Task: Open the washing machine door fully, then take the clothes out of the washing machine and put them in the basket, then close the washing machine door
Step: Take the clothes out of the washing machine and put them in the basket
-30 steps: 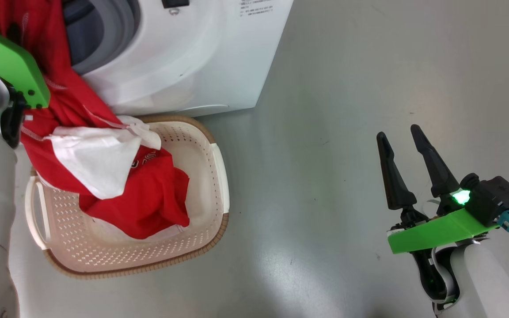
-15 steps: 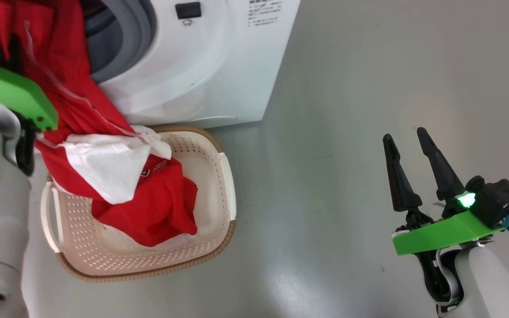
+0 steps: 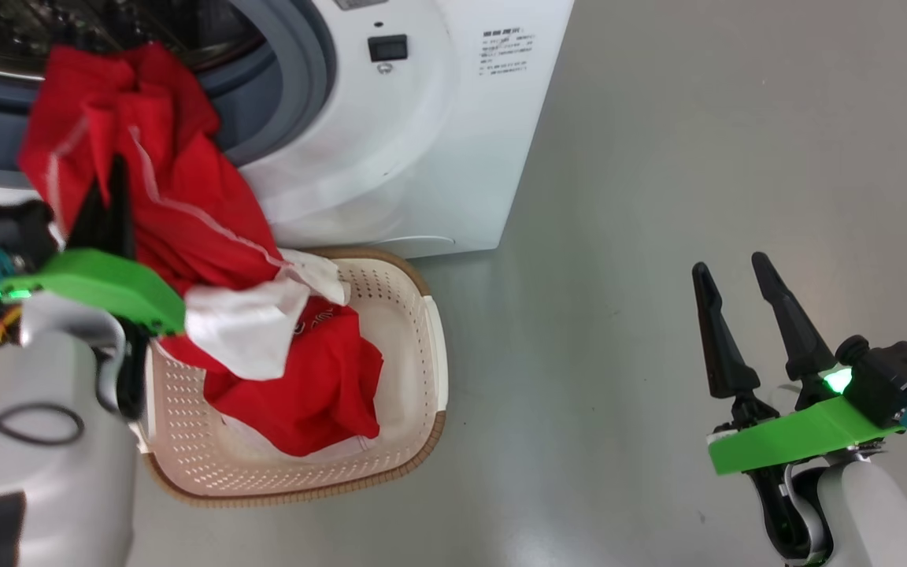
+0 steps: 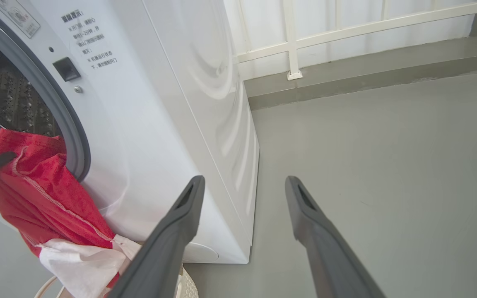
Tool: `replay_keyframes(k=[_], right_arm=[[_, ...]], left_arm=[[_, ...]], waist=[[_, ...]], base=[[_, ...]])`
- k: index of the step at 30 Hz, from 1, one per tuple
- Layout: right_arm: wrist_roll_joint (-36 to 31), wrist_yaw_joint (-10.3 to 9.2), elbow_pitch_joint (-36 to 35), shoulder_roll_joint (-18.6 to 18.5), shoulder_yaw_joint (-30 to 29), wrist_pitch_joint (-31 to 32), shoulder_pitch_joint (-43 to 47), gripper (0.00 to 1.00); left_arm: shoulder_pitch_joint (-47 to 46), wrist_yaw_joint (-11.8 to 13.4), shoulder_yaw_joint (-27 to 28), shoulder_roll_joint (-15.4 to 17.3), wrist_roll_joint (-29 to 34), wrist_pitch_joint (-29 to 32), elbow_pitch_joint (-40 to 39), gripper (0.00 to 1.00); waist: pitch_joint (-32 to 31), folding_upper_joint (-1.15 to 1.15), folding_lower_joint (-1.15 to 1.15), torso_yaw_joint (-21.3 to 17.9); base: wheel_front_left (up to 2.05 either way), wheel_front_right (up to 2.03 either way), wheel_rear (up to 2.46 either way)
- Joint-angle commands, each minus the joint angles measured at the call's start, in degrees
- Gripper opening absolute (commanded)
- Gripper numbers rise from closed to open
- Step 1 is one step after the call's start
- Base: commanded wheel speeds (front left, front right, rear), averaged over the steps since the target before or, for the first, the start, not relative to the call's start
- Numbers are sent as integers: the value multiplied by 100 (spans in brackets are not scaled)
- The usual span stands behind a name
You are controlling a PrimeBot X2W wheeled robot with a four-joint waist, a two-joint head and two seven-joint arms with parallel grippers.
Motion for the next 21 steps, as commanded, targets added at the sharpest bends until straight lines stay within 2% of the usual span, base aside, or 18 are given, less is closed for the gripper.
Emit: replay_keyframes(k=[1,5,12,21], right_arm=[[-3,42,-109,-47,133,-37,153,100],[9,42,-95,-51,166,-37,203,100],[35,42,-87,-50,217,-37,253,100],[38,42,-108,-64,235,-37,218,100]], left_arm=[[266,-2,163,183,67,-69,-317,0],[837,-8,180,32,87,-69,-705,0],[1685,-18,113,-223,8,-69,-902,0],[1996,-27,-65,-372,-164,-70,-270,0]], waist=[[-67,0,0,41],[-137,0,0,37],[-177,0,0,-25],[-40,0,0,-70]], base=[[0,0,0],[0,0,0],[0,0,0],[0,0,0]])
